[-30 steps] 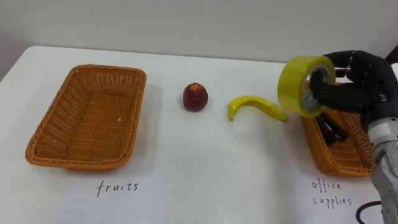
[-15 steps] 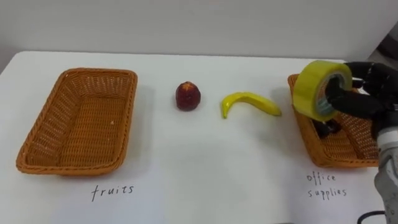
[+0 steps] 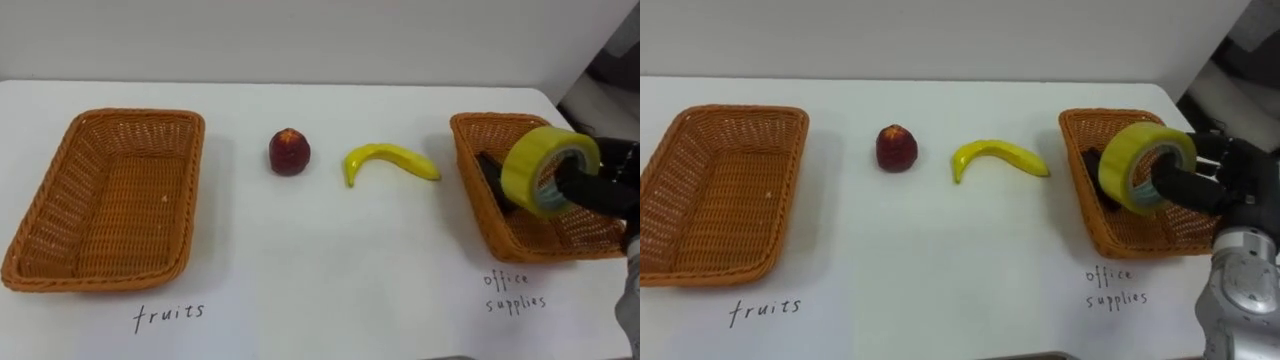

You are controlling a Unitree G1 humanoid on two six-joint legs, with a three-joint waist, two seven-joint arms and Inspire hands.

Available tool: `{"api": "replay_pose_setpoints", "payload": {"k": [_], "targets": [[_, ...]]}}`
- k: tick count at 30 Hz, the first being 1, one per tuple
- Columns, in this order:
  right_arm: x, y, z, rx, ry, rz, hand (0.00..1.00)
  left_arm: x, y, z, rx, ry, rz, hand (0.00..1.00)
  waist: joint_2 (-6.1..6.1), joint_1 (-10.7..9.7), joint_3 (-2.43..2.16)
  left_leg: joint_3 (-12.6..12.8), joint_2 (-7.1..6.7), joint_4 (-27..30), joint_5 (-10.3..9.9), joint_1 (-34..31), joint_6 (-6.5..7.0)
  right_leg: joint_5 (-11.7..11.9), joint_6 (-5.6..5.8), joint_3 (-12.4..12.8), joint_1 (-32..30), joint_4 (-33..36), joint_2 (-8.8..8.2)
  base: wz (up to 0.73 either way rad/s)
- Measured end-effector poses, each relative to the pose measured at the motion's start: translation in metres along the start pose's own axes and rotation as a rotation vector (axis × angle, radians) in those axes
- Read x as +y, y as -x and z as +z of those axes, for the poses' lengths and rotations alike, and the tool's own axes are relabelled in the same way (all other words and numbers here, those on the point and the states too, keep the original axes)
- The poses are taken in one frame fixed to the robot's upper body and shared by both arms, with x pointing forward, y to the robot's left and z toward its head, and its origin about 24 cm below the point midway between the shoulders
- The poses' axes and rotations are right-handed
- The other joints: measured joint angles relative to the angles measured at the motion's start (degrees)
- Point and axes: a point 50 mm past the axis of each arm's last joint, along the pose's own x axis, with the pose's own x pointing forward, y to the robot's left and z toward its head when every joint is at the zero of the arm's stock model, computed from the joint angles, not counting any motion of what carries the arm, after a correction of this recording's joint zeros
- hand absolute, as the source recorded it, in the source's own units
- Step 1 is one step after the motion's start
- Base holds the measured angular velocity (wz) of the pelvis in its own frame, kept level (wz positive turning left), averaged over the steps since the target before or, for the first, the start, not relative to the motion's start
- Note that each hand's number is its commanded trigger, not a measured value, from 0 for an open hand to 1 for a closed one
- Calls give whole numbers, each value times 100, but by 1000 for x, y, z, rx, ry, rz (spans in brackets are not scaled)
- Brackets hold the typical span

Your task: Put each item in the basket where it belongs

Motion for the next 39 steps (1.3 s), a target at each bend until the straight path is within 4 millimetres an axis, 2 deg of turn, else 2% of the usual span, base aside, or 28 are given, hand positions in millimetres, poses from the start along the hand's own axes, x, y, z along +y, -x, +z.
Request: {"api": "replay_pose_setpoints", "payload": {"k": [16, 18, 19, 23, 25, 26, 39], "targets": [[-5, 3, -15, 55, 40, -12, 100, 2, 0, 3, -13, 3, 6, 0, 18, 84, 0, -2, 0, -27, 0, 16, 0, 0, 0, 3, 3, -7, 4, 0], [-5, 3, -15, 54, 40, -13, 95, 2, 0, 3, -14, 3, 7, 0, 12, 102, 1, -2, 0, -33, 0, 26, 0, 0, 0, 6, 10, -8, 5, 0], [-5, 3, -15, 55, 40, -13, 91, 2, 0, 3, -14, 3, 8, 0, 10, 104, 3, -2, 0, -34, 0, 28, 0, 0, 0, 6, 12, -8, 5, 0], [-5, 3, -15, 55, 40, -12, 58, 2, 0, 2, -12, 3, 14, 0, 7, 112, 6, -3, -1, -50, 0, 35, 0, 0, 0, 5, 11, -12, 6, 0], [-5, 3, -15, 55, 40, -13, 7, 2, 0, 2, -12, 3, 15, 0, 4, 112, 8, -3, -1, -55, 0, 35, 0, 0, 0, 5, 10, -12, 7, 0], [-5, 3, -15, 55, 40, -13, 2, 3, 0, 2, -12, 3, 16, 0, 2, 112, 9, -3, 0, -56, 0, 35, 0, 0, 0, 5, 10, -12, 7, 0], [-4, 3, -18, 68, 50, -8, 0, 4, 0, 2, -7, 1, 19, 0, -18, 136, 14, -4, 0, -58, 0, 28, 0, 0, 0, 4, 3, -15, 7, 0]]}}
